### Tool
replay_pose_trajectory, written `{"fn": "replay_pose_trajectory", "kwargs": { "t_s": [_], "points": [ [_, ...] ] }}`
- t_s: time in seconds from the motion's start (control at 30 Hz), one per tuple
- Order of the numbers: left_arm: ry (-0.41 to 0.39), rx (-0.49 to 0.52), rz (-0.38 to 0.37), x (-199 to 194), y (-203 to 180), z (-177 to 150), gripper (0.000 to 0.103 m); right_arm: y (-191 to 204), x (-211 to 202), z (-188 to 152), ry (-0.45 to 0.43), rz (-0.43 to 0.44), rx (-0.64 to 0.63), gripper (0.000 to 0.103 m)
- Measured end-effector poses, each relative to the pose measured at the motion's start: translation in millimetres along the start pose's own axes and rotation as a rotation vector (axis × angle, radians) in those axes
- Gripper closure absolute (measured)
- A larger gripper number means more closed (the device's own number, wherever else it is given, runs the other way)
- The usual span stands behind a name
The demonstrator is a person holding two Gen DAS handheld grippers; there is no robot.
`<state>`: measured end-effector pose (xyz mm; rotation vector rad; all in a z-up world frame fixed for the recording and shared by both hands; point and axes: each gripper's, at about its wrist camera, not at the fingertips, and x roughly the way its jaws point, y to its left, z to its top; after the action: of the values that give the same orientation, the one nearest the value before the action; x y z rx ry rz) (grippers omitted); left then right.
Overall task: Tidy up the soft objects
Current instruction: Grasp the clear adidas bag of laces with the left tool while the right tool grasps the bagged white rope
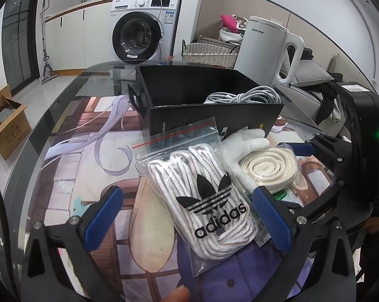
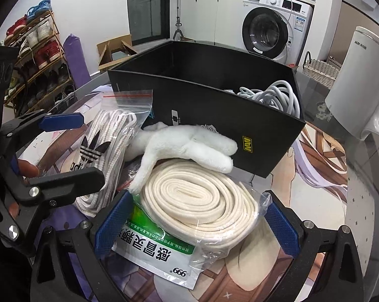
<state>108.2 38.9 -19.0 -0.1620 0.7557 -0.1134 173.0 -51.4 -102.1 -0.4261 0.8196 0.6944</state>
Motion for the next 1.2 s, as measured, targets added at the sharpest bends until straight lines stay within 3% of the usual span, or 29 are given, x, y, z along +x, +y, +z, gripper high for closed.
{"fn": "replay_pose_trajectory", "kwargs": {
  "t_s": [0.2, 0.4, 0.53, 0.63, 0.77, 0.97, 1.03, 1.1, 1.2],
  "points": [
    [0.004, 0.002, -0.001, 0, -1, 0, 0.000, 1, -17, -12, -0.026, 0.030, -0.007, 0.038],
    [0.008, 0.008, 0.004, 2, -2, 1, 0.000, -5, -35, -30, -0.044, 0.046, 0.030, 0.049],
    [0.008, 0.014, 0.008, 2, -3, 0, 0.000, -10, -44, -41, -0.032, 0.065, 0.048, 0.050],
    [0.008, 0.018, 0.010, 2, -3, 0, 0.000, -14, -47, -46, -0.026, 0.073, 0.062, 0.045],
    [0.008, 0.023, 0.011, 2, -4, -1, 0.000, -19, -46, -44, -0.025, 0.072, 0.059, 0.021],
    [0.012, 0.024, 0.009, 2, -4, 0, 0.000, -9, -27, -35, 0.022, 0.080, -0.020, 0.021],
    [0.012, 0.024, 0.008, 2, -5, 0, 0.000, -6, -23, -33, 0.025, 0.096, -0.034, 0.026],
    [0.014, 0.023, 0.008, 3, -5, 0, 0.000, -3, -25, -32, 0.016, 0.113, -0.047, 0.045],
    [0.019, 0.021, 0.006, 3, -4, 0, 0.000, -1, -31, -36, 0.005, 0.113, -0.046, 0.054]
  ]
}}
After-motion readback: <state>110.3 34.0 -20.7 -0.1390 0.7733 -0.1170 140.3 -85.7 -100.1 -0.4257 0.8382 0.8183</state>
